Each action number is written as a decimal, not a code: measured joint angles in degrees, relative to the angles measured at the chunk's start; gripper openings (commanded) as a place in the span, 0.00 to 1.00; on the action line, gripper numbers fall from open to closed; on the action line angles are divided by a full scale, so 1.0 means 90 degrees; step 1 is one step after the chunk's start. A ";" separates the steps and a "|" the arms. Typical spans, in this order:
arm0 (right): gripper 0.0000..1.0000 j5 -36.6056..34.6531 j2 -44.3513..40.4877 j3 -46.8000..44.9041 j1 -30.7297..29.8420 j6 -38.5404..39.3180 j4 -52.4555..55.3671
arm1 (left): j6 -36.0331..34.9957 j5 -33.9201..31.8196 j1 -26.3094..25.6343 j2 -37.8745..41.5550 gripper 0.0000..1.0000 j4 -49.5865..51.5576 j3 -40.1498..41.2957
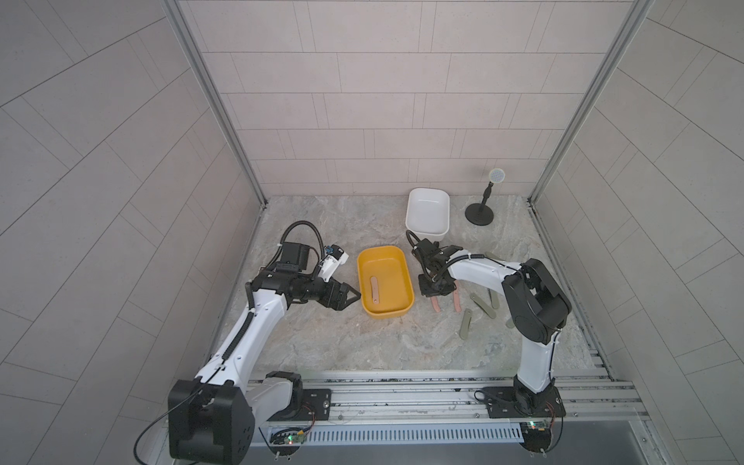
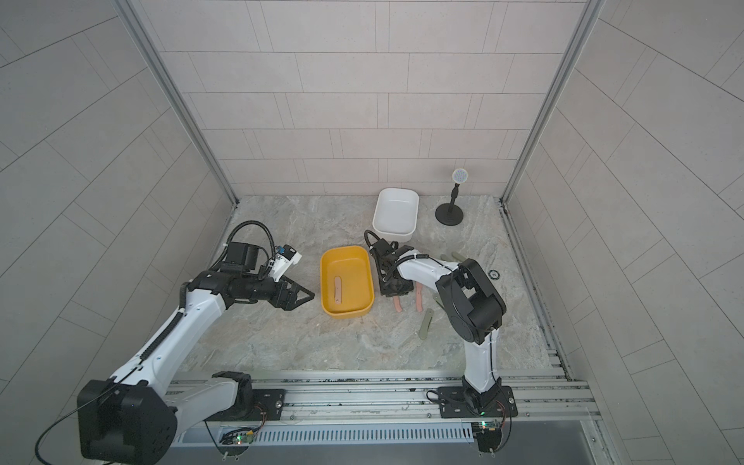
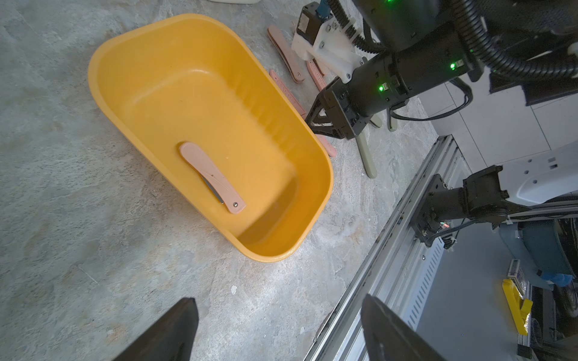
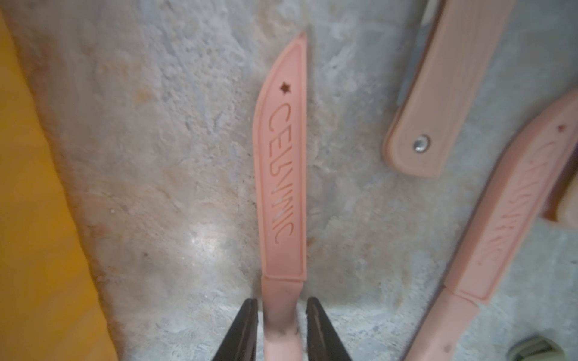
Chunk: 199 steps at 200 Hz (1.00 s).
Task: Place the fruit knives into the storage box by color
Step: Move the fruit knife to the center of the board, then pick up the fruit knife from the center of the board.
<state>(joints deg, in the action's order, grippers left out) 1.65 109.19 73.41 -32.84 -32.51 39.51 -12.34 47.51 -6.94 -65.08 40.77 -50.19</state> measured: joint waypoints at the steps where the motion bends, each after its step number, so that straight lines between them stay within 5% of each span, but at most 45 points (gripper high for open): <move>1: 0.41 0.0002 0.0000 0.0000 0.0000 0.0015 0.0005 | 0.0000 0.0000 0.0000 -0.0002 0.88 0.0000 0.0000; 56: 0.54 -0.0066 -0.0338 -0.0219 0.0000 0.0121 0.0172 | -0.0002 0.0053 -0.0002 -0.0095 0.88 0.0002 -0.0005; 199: 0.42 -0.0012 -0.0561 -0.0410 -0.0177 0.0372 0.0197 | -0.0005 0.0051 -0.0002 -0.0138 0.88 0.0002 -0.0005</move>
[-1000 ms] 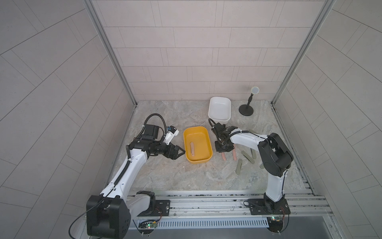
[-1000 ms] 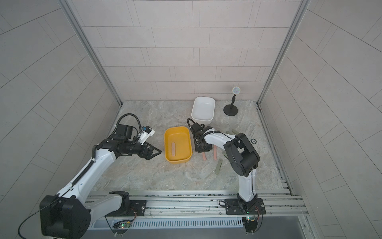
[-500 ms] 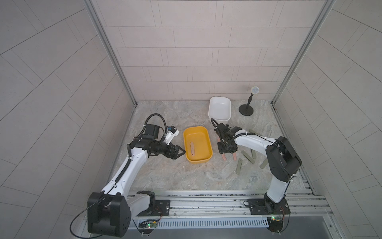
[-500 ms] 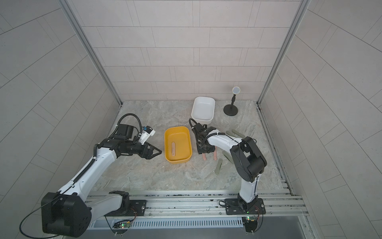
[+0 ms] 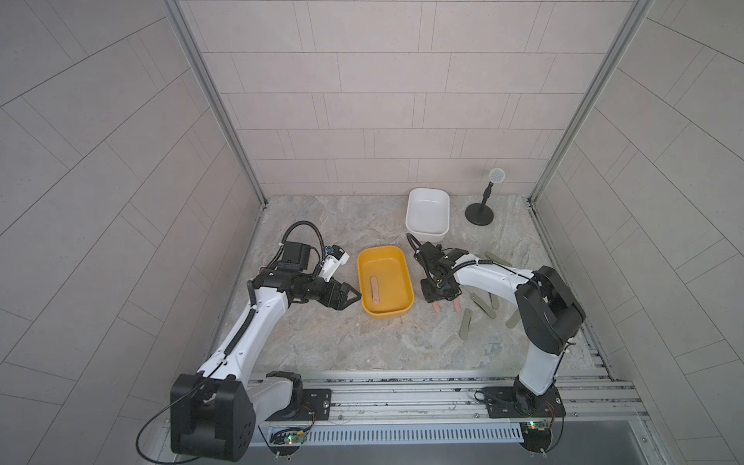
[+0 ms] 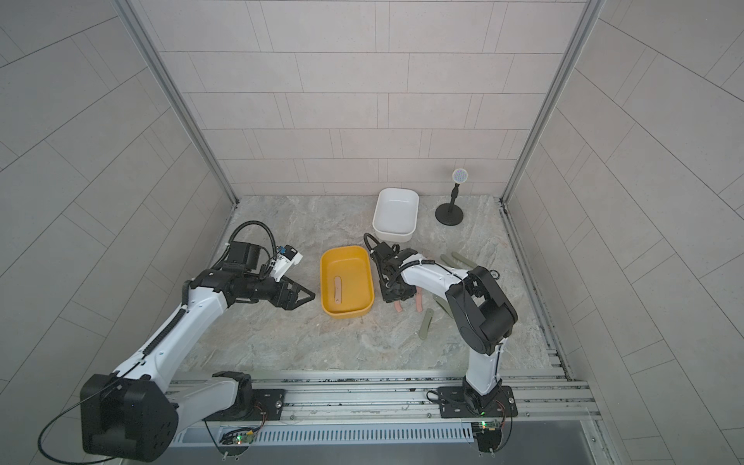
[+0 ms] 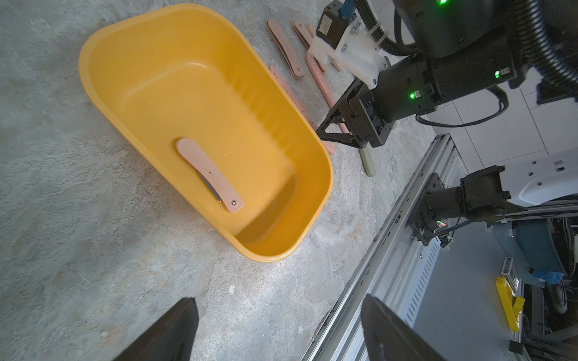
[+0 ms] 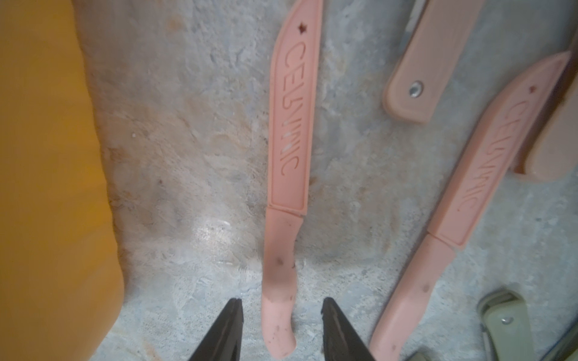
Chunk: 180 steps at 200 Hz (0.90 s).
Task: Place the fruit knives into the storage box by color
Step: Pick up the fruit knife from the center of the board.
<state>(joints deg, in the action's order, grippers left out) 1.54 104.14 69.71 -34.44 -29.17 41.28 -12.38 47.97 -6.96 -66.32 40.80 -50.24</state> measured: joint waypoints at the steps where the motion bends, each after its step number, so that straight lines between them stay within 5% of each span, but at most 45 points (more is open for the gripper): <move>1: 0.42 0.0002 0.0010 0.0002 0.0000 0.0007 -0.0002 | 0.0000 0.0000 0.0000 0.0000 0.88 0.0000 0.0000; 180: 0.33 0.0228 0.0323 -0.0044 0.0044 0.0051 -0.0226 | 0.0000 -0.0010 -0.0022 0.0000 0.88 0.0000 0.0000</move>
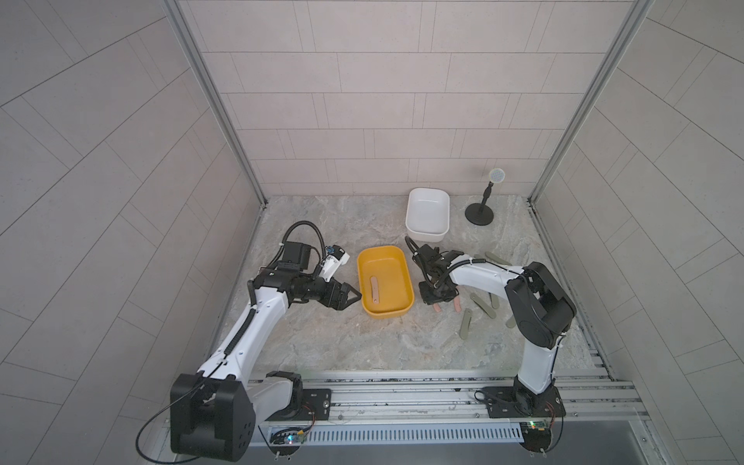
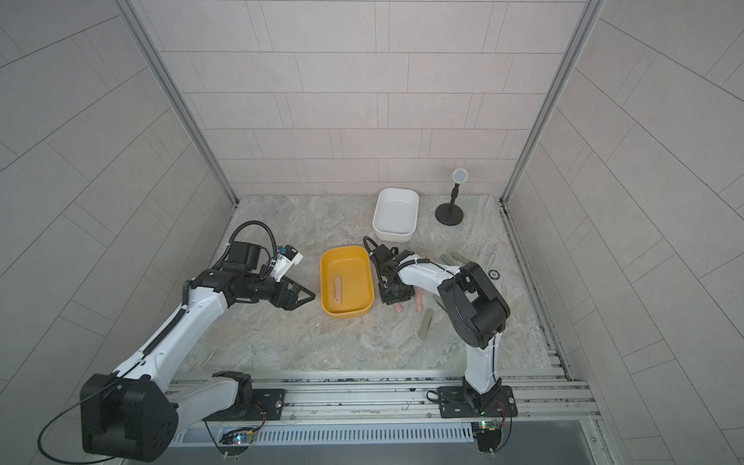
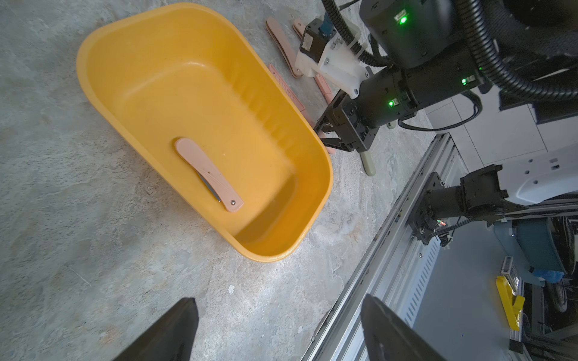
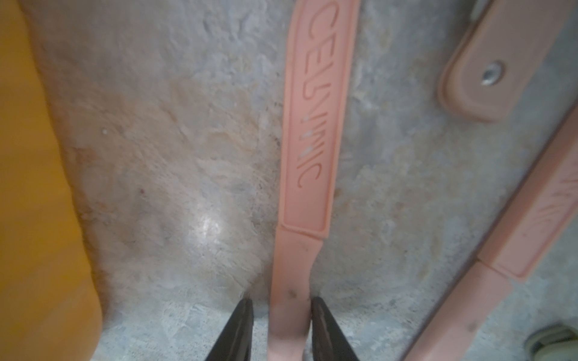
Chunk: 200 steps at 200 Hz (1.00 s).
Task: Place the fruit knives into the storage box by color
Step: Pick up the fruit knife from the center of the board.
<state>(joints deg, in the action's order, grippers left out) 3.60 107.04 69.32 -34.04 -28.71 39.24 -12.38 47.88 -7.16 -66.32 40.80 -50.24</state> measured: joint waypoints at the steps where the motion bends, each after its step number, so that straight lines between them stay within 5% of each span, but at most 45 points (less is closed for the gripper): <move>1: 0.33 0.0000 0.0000 -0.0002 0.0000 0.0000 0.0000 | 0.0000 0.0000 0.0000 0.0000 0.88 0.0000 0.0000; 200: 0.21 -0.0165 -0.0102 0.0180 0.0041 0.0117 0.0495 | 0.0002 -0.0044 0.0000 0.0000 0.88 0.0000 0.0000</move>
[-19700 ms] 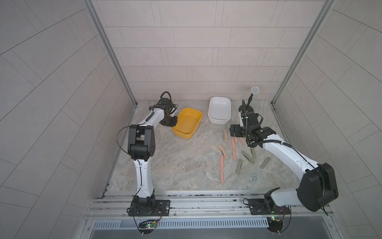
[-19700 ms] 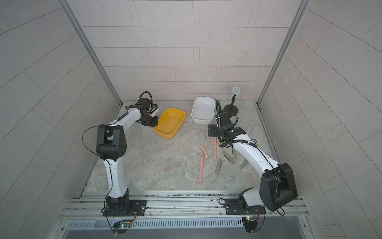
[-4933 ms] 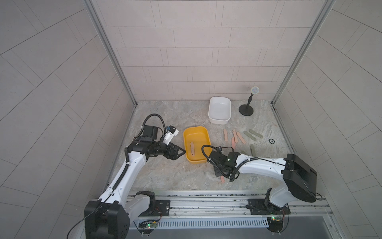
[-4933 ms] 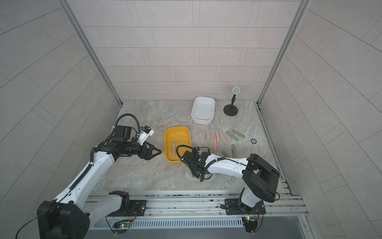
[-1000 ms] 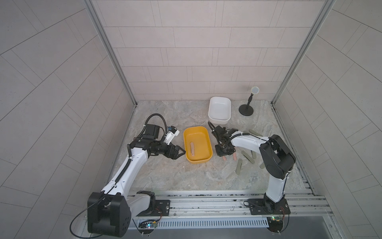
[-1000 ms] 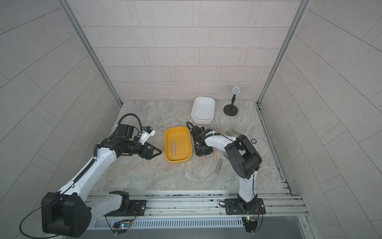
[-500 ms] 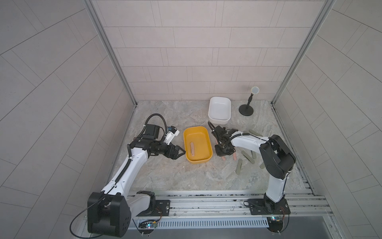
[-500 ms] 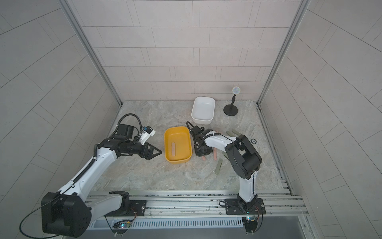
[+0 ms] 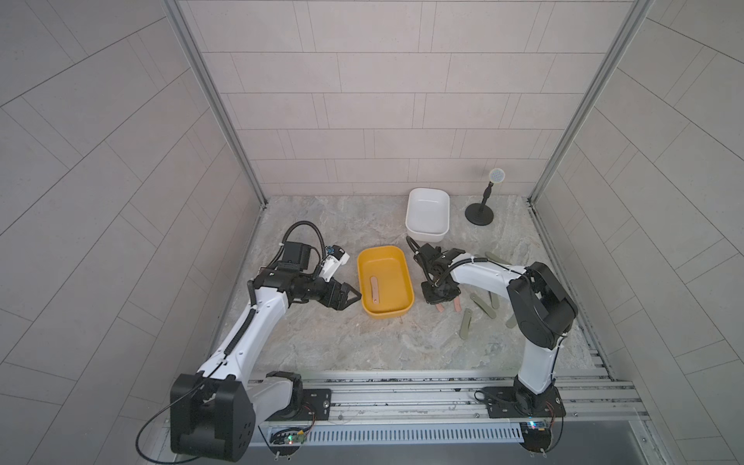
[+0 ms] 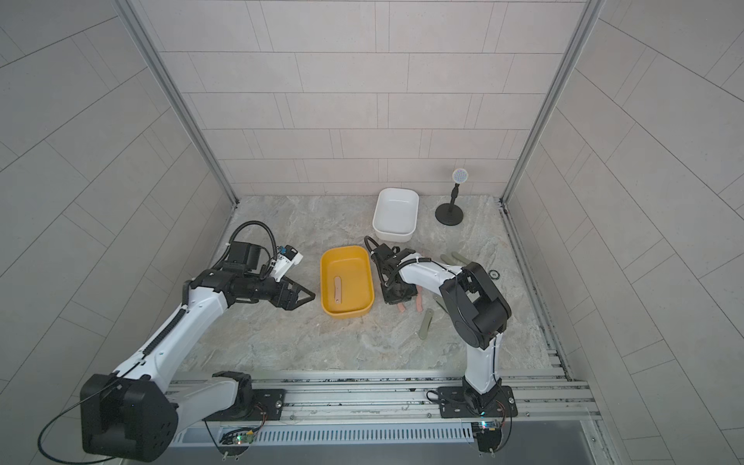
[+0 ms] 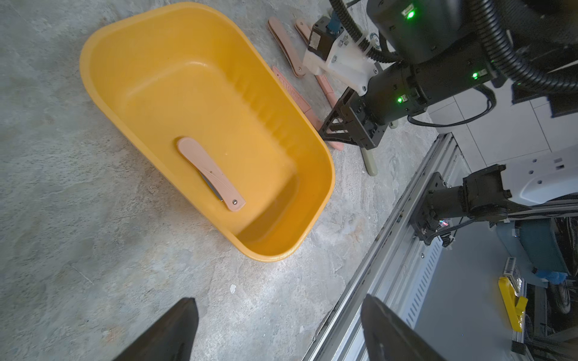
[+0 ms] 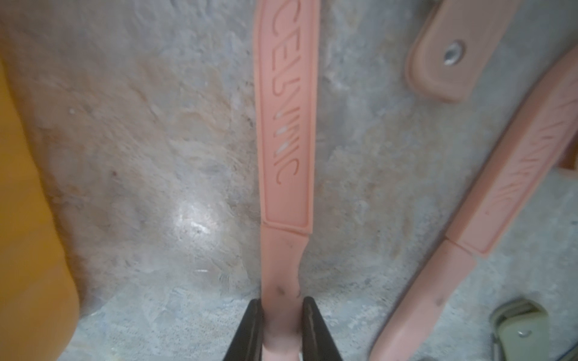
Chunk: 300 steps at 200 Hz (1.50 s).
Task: Place the fruit knives into the storage box by color
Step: Pick up the fruit knife from the center of the board, then place the fruit knife in the storage box.
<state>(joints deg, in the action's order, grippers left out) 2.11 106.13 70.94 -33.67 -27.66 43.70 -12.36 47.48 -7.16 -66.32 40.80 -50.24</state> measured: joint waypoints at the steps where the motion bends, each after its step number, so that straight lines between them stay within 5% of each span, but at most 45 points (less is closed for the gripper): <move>1: 0.21 -0.0002 -0.0007 0.0007 0.0000 0.0005 0.0012 | 0.0000 0.0000 0.0000 0.0000 0.88 0.0000 0.0000; 150: 0.21 -0.0007 -0.0359 0.2324 -0.0634 0.0068 0.1115 | -0.0015 -0.0284 0.0121 0.0022 0.88 0.0032 -0.0100; 219: 0.21 0.0160 0.0784 0.3500 -0.1124 -0.0073 0.1171 | -0.0019 -0.0240 0.0321 0.0022 0.88 0.0117 -0.0109; 300: 0.22 0.0435 0.1464 0.3687 -0.1190 -0.0386 0.0884 | -0.0041 -0.0112 0.0350 0.0019 0.88 0.0141 -0.0109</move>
<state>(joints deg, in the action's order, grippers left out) 6.02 119.31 104.12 -44.38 -31.14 51.66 -12.73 46.48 -4.01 -66.15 42.06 -51.22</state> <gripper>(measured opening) 0.216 0.879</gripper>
